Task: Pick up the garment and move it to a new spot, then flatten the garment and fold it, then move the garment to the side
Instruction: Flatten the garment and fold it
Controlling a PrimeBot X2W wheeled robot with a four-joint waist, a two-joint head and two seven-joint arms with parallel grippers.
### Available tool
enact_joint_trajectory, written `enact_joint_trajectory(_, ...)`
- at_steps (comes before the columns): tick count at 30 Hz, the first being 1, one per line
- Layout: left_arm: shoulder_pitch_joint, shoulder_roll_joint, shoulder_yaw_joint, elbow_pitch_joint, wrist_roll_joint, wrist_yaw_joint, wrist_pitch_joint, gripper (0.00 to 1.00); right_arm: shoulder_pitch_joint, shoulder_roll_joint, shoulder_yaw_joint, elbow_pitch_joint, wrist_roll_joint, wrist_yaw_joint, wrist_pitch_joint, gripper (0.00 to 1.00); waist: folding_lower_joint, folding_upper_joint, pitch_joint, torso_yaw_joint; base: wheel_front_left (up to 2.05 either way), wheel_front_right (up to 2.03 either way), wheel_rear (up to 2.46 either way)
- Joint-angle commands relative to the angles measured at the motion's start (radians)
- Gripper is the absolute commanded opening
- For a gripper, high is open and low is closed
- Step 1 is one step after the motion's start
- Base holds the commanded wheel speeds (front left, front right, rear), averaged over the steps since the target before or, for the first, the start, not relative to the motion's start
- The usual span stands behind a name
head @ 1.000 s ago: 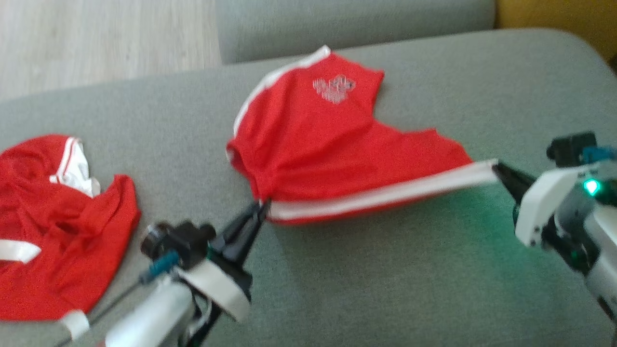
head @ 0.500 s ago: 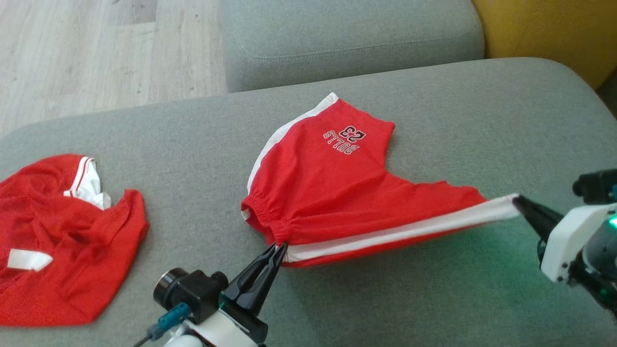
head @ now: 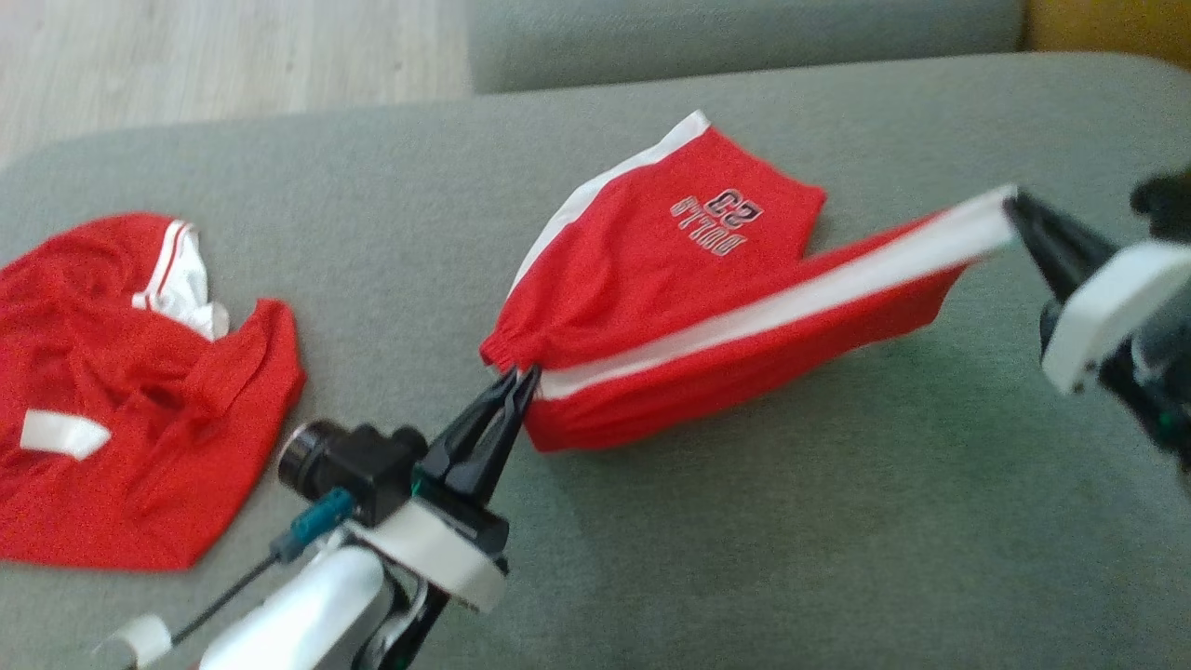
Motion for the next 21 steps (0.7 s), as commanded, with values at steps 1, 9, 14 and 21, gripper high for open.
enact_joint_trajectory(1, -0.067, 0.008, 0.051, -0.010, -0.002, -0.007, -0.002, 0.00, -0.061, -0.005, -0.001, -0.024, -0.022, 0.007, 0.010, 0.00, -0.0002, -0.0001, 0.055, 0.046, 0.00, 0.00, 0.00)
enact_joint_trajectory(9, -0.174, -0.051, 0.054, 0.076, -0.001, -0.044, 0.000, 0.00, -0.250, 0.016, 0.038, 0.060, -0.084, 0.007, 0.038, 0.00, -0.0002, -0.0001, 0.161, 0.136, 0.00, 0.00, 0.00)
enact_joint_trajectory(14, -0.258, -0.111, 0.059, 0.160, 0.000, -0.067, -0.011, 0.00, -0.384, 0.020, 0.083, 0.148, -0.116, 0.007, 0.044, 0.00, -0.0002, -0.0001, 0.232, 0.195, 0.00, 0.00, 0.00)
enact_joint_trajectory(21, -0.357, -0.187, 0.064, 0.287, 0.007, -0.099, -0.031, 0.00, -0.530, 0.012, 0.155, 0.281, -0.156, 0.007, 0.005, 0.00, -0.0002, -0.0001, 0.313, 0.254, 0.00, 0.00, 0.00)
